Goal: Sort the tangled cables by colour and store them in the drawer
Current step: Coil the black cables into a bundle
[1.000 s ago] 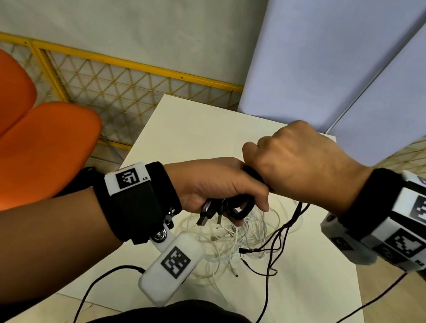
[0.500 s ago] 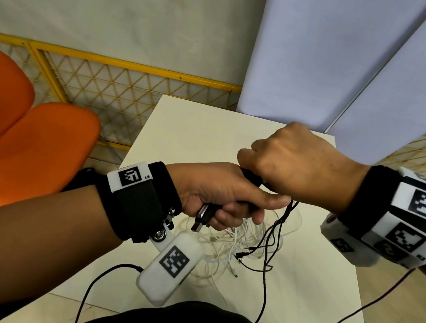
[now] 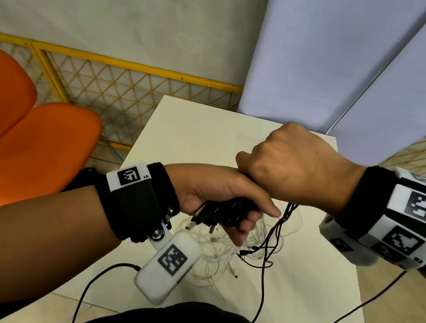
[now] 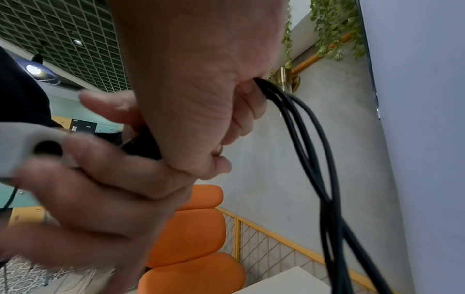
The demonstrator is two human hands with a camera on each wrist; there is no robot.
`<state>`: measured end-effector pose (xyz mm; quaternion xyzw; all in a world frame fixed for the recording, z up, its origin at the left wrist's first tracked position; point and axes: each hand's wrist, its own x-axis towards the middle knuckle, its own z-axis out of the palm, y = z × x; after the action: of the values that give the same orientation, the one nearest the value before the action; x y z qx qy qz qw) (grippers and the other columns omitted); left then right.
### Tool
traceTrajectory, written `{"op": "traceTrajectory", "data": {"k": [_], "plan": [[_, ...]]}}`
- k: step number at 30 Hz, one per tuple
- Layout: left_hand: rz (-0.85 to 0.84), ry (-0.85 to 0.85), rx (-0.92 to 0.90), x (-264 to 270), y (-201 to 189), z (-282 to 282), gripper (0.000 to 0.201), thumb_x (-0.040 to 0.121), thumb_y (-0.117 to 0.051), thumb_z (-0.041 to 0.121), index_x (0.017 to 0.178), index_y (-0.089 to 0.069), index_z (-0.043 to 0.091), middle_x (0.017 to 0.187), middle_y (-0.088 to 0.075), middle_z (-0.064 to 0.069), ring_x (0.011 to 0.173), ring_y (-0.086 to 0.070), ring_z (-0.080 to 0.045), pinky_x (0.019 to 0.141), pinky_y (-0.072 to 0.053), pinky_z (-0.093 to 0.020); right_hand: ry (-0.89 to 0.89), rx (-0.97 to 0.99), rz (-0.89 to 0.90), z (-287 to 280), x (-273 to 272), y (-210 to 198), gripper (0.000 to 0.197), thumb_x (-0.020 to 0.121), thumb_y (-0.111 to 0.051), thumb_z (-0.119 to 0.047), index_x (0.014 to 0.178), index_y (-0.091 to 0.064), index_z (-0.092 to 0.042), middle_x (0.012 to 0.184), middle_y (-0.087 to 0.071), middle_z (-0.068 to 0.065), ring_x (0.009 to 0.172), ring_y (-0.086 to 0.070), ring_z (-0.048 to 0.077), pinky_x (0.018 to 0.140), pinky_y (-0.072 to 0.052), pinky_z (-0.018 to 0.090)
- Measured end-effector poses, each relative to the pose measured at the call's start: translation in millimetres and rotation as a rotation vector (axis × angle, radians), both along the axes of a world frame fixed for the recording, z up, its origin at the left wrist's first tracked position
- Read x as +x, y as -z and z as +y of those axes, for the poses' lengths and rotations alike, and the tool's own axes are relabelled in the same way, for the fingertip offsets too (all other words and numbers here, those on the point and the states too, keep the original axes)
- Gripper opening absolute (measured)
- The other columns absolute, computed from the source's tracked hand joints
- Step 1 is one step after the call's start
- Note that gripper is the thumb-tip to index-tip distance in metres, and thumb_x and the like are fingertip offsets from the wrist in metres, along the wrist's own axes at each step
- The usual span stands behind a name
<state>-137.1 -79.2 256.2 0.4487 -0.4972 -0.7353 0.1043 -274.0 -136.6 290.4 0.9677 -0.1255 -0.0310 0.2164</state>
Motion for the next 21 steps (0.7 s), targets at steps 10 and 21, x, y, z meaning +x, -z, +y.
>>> {"op": "traceTrajectory", "data": {"k": [10,21], "plan": [[-0.009,-0.07,-0.056,-6.4,-1.7,-1.1,0.019,0.096,-0.062,0.02,0.084,-0.066,0.006,0.045,-0.035,0.005,0.043,-0.038,-0.012,0.046,-0.038,-0.026,0.018,-0.033,0.02,2.1,-0.7,-5.6,0.016,0.064,-0.06,-0.005,0.052,-0.052,-0.01,0.038,-0.046,0.003,0.036,-0.025,0.021,0.046,-0.019,0.021],[-0.071,-0.04,-0.032,-1.1,5.9,4.3,0.06,0.095,-0.062,0.016,0.043,-0.031,0.02,0.042,-0.024,0.002,0.038,-0.024,-0.011,0.045,-0.02,-0.026,0.0,-0.038,-0.019,11.8,2.3,-1.8,0.028,0.055,-0.076,-0.003,0.05,-0.05,-0.011,0.038,-0.045,0.003,0.041,-0.018,0.021,0.046,-0.014,0.022]]}}
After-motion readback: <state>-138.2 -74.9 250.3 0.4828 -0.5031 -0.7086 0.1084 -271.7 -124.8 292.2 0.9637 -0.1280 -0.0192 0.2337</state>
